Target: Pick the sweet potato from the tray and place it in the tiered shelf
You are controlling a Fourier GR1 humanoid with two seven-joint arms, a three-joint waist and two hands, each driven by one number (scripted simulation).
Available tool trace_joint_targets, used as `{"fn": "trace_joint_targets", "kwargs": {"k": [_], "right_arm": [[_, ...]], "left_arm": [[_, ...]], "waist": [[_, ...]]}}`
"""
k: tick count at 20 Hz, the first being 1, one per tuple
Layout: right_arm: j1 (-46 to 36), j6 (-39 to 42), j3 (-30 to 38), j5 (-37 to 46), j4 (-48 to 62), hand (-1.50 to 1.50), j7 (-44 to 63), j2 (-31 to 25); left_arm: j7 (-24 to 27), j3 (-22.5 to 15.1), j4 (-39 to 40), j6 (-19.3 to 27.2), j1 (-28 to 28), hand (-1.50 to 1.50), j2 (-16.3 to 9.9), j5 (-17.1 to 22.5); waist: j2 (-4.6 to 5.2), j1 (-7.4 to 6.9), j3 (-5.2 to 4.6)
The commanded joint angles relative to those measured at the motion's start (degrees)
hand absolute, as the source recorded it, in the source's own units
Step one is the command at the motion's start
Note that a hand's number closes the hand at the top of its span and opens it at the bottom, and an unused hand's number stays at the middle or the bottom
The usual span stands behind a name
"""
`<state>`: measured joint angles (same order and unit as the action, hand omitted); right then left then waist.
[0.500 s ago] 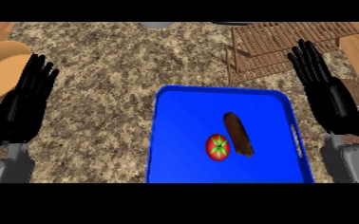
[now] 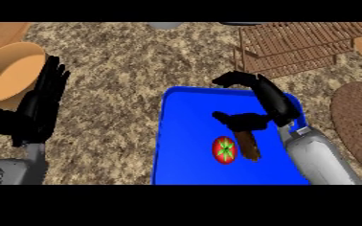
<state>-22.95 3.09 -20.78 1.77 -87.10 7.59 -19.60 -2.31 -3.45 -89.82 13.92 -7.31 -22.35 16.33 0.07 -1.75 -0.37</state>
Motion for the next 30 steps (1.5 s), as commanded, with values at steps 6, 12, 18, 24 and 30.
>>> {"fn": "trace_joint_targets", "kwargs": {"k": [6, 12, 18, 24, 30], "right_arm": [[-11.16, 16.96, -3.11, -6.42, -2.63, -1.50, 11.34, 0.36], [-17.19, 31.05, -10.62, -6.28, -11.88, -1.50, 25.78, -8.50], [-27.26, 36.15, -22.07, 3.27, -15.91, -1.50, 39.19, -5.86], [-27.44, 37.22, -33.46, 11.57, -13.89, -1.50, 50.87, 1.00], [-24.36, 37.01, -38.22, 17.76, -12.80, -1.50, 51.93, 0.89]], "left_arm": [[-3.85, -2.29, -2.40, 4.71, -0.02, 0.00, 2.29, -5.40], [-2.92, -2.75, -3.35, 5.37, 3.25, 0.00, 2.64, -6.30], [-4.19, -1.04, -3.50, 3.20, 2.72, 0.00, 1.09, -4.45], [-4.14, -1.14, -1.97, 3.11, 1.40, 0.00, 2.04, -5.03], [-3.60, -1.82, -3.36, 3.99, 2.11, 0.00, 3.02, -7.09]], "waist": [[-0.16, 1.38, 0.33], [-0.86, 2.03, 0.17], [-0.83, 1.07, 0.13], [-0.34, 1.70, 0.25], [-0.30, 1.89, 0.34]]}}
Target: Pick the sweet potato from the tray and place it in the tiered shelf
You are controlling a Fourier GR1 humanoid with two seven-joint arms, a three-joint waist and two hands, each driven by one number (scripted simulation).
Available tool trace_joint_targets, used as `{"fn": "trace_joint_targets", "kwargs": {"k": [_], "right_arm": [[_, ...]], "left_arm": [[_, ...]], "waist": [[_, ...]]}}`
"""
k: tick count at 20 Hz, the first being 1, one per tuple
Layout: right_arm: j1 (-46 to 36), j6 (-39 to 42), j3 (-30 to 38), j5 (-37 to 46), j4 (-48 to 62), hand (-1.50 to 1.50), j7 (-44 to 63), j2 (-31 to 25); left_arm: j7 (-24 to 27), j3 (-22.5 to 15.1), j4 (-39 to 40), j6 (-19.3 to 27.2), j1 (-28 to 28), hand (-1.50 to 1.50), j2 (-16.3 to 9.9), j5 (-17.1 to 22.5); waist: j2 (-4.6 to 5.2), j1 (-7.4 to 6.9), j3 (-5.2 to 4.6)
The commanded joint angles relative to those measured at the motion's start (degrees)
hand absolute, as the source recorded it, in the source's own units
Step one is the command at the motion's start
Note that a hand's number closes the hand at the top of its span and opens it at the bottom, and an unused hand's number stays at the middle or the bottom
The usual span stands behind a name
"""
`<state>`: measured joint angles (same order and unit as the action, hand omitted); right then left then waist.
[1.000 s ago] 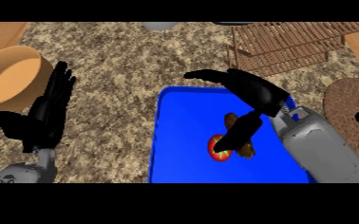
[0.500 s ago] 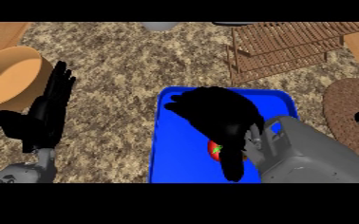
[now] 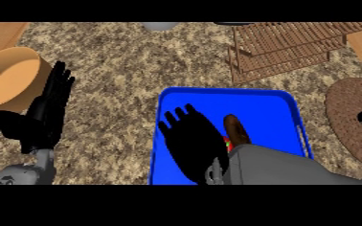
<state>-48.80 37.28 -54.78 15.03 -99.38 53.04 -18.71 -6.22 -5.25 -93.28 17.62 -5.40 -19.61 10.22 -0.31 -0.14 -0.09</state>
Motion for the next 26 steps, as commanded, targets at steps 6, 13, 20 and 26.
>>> {"fn": "trace_joint_targets", "kwargs": {"k": [6, 13, 20, 26], "right_arm": [[0.85, 6.03, -9.53, 10.64, 2.80, -1.50, 9.38, -1.26], [4.85, 7.74, -4.04, 14.91, 1.06, -1.50, 6.27, -4.06], [10.25, 8.03, -1.02, 23.31, 4.82, -1.50, -2.33, -3.54], [14.75, 4.37, -0.83, 31.71, 7.13, -1.50, -8.84, -4.60]], "left_arm": [[0.04, 0.45, -1.43, -0.48, 1.37, 0.00, 0.20, -0.39], [-3.40, 1.71, -4.89, -1.11, 1.94, 0.00, -0.27, -0.45], [-1.78, 2.33, -3.47, -1.95, 1.94, 0.00, 1.87, -2.54], [0.60, 3.09, 0.75, -3.27, 0.28, 0.00, 3.78, -3.65]], "waist": [[-0.06, 0.28, 0.02], [0.10, 0.12, 0.08], [0.27, -0.05, 0.08], [0.34, 0.12, 0.08]]}}
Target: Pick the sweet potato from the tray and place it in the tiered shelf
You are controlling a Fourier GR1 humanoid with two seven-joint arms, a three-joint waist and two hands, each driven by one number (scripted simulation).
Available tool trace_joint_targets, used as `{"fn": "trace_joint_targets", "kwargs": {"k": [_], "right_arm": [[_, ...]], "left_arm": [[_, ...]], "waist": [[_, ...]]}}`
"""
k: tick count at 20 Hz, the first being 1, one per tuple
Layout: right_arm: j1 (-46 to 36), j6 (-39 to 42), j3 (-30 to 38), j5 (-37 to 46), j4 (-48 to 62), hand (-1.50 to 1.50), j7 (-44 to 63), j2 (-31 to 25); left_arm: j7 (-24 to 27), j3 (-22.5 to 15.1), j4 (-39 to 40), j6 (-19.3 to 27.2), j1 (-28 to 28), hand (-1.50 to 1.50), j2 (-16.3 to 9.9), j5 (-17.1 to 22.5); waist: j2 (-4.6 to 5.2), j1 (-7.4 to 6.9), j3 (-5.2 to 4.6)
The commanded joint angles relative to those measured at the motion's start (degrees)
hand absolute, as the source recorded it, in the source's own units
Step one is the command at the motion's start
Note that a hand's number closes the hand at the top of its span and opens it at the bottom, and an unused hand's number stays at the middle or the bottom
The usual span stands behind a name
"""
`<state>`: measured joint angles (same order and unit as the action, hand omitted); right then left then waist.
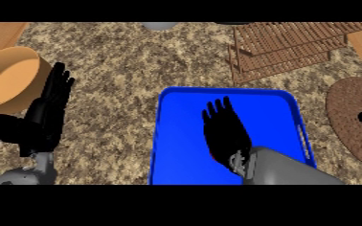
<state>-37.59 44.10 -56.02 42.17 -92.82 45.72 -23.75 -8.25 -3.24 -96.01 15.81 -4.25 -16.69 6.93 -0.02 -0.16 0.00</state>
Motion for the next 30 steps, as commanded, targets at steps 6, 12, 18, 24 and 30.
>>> {"fn": "trace_joint_targets", "kwargs": {"k": [6, 12, 18, 24, 30], "right_arm": [[6.42, -4.11, 4.24, 9.40, -1.79, -1.50, -11.12, -4.82], [7.79, -4.02, 6.10, 15.01, 4.02, -1.50, -14.84, 1.73], [12.11, -6.77, 7.92, 19.07, 7.42, -1.50, -18.14, -0.47], [10.43, -7.21, 4.95, 23.35, 11.27, 1.50, -25.52, -0.67], [7.22, -12.54, 5.25, 29.51, 13.79, 1.50, -30.85, 2.96]], "left_arm": [[0.49, 1.65, 0.82, -1.77, -0.54, 0.00, 1.79, -1.26], [2.40, 3.08, -0.01, -3.76, 2.78, 0.00, 2.52, -1.90], [-4.43, 3.15, -5.08, -2.91, 0.80, 0.00, 2.10, -3.42], [-1.60, 3.48, -3.90, -5.06, 3.03, 0.00, 3.10, -3.00], [1.27, 3.89, 1.62, -5.16, 0.08, 0.00, 4.67, -4.66]], "waist": [[0.00, 0.12, 0.00], [0.00, -0.04, -0.01], [-0.05, -0.06, 0.02], [-0.01, -0.32, 0.01], [0.05, -0.12, -0.01]]}}
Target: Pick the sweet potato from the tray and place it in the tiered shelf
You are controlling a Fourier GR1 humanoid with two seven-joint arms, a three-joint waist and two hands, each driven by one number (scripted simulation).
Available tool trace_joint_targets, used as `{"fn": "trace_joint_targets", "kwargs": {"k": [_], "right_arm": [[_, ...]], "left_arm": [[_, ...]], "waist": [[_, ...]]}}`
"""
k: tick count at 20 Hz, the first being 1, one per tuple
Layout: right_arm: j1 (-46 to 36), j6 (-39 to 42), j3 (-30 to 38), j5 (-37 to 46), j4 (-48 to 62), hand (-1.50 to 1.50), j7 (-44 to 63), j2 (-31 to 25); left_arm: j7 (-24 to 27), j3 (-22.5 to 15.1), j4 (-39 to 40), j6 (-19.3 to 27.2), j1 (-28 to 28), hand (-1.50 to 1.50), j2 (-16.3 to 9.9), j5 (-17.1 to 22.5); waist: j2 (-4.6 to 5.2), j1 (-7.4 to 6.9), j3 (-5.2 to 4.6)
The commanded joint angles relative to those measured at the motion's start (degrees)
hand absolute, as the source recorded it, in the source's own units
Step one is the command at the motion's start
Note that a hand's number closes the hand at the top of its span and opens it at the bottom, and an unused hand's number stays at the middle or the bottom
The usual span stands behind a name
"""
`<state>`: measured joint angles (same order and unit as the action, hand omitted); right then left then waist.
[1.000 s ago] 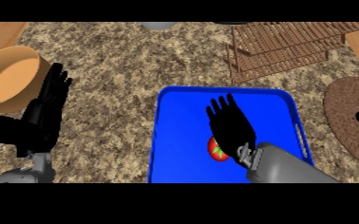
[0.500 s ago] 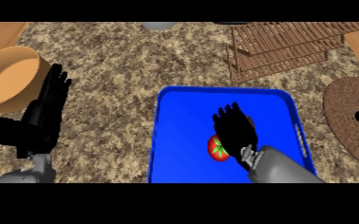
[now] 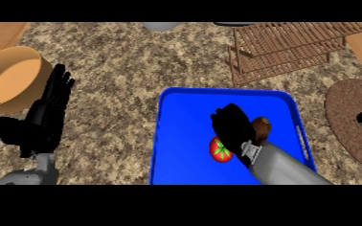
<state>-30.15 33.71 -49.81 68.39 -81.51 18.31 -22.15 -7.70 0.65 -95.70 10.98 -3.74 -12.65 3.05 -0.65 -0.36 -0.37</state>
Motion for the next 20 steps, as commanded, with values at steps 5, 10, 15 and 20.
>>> {"fn": "trace_joint_targets", "kwargs": {"k": [5, 10, 15, 20], "right_arm": [[12.59, -13.12, 19.56, -12.22, -5.23, 1.50, -0.32, -3.18], [20.70, -16.60, 30.64, -24.57, -9.43, 1.50, -6.71, -4.81], [25.14, -10.56, 37.14, -32.34, -23.25, 1.50, -5.96, -7.26], [25.50, -12.65, 45.78, -43.48, -35.35, 1.50, 2.32, 0.88]], "left_arm": [[0.32, 2.98, 0.83, 1.09, 0.22, 0.00, -0.26, 0.59], [-1.40, 1.04, -3.06, 0.26, 2.72, 0.00, 0.16, 0.52], [-2.31, 2.98, -0.41, -0.10, -1.69, 0.00, -0.84, 0.81], [-1.06, 1.90, -1.17, 0.53, 1.16, 0.00, 0.08, -0.34]], "waist": [[0.47, 3.57, 0.55], [0.24, 2.39, 0.47], [0.40, 1.75, 0.34], [-0.04, 2.63, 0.32]]}}
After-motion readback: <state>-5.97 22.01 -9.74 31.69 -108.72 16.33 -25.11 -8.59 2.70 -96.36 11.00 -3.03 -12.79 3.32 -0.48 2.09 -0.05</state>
